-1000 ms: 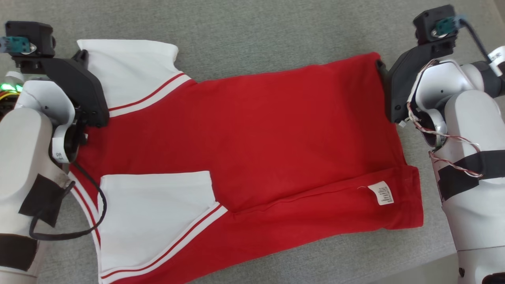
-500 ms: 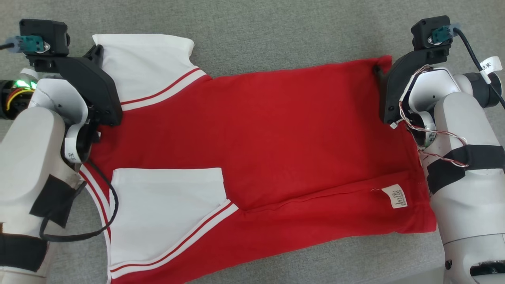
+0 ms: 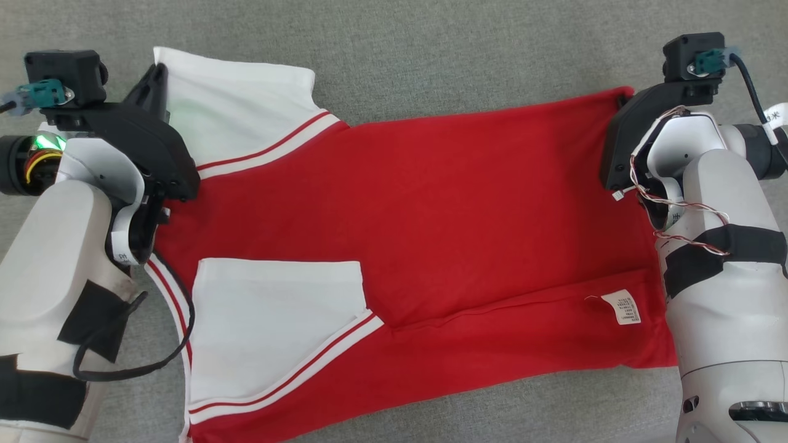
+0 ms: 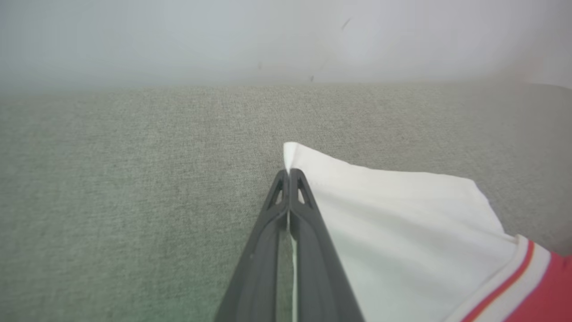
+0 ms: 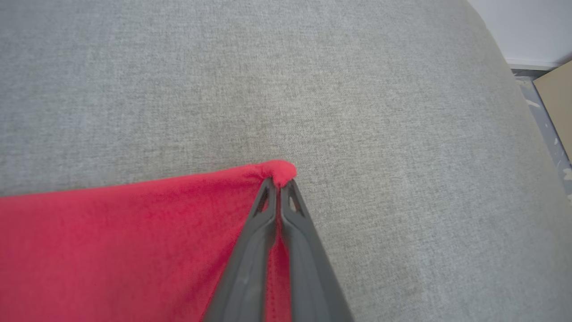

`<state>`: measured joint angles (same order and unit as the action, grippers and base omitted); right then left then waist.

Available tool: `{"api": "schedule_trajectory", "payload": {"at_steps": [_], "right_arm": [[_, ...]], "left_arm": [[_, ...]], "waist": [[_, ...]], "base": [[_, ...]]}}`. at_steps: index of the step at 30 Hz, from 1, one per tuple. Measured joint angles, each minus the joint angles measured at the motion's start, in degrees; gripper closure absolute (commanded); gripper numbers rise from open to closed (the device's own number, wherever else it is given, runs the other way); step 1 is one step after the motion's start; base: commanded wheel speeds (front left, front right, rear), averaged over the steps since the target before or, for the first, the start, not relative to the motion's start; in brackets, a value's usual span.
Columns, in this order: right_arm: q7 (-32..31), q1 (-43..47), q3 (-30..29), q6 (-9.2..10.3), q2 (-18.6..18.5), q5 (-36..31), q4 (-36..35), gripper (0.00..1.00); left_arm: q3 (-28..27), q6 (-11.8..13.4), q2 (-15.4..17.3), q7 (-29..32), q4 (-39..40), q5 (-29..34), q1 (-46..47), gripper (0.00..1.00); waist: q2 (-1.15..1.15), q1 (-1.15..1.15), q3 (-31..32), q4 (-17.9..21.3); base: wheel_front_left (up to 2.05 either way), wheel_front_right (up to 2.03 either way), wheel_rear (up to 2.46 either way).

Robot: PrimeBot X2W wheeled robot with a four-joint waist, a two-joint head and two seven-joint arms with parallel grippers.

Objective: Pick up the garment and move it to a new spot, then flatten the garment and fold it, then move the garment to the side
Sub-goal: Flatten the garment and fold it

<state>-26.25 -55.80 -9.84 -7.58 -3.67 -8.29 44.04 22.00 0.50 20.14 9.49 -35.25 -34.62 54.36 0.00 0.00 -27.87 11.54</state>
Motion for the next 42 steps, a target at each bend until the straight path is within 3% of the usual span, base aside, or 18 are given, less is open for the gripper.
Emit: {"api": "schedule_trajectory", "payload": {"at_steps": [11, 19, 30, 42], "right_arm": [[10.77, -0.28, -3.57, 0.00, 0.75, -0.07, 3.78, 1.00], [13.04, 3.18, -1.92, 0.01, 0.24, 0.64, 6.75, 1.00], [15.28, 12.62, -2.09, 0.01, -4.16, 2.02, 7.89, 1.00], [15.69, 18.46, -3.43, 0.01, -6.54, 1.87, 8.70, 1.00]], "left_arm": [[-1.58, -6.12, -1.04, -10.55, 2.93, -3.90, -3.64, 1.00], [-0.40, -7.40, -1.14, -15.40, 12.62, -7.09, -13.34, 1.00], [2.63, -5.22, -2.59, -19.02, 28.77, -8.34, -33.54, 1.00], [6.09, -2.52, -3.53, -19.34, 30.42, -8.89, -45.84, 1.00]], "waist": [[0.00, 0.00, 3.58, -1.26], [0.00, 0.00, 7.40, -2.40], [-0.01, -0.01, 14.64, -5.26], [-0.01, -0.02, 20.56, -8.69]], "base": [[0.00, 0.00, 0.00], [0.00, 0.00, 0.00], [0.00, 0.00, 0.00], [0.00, 0.00, 0.00]]}}
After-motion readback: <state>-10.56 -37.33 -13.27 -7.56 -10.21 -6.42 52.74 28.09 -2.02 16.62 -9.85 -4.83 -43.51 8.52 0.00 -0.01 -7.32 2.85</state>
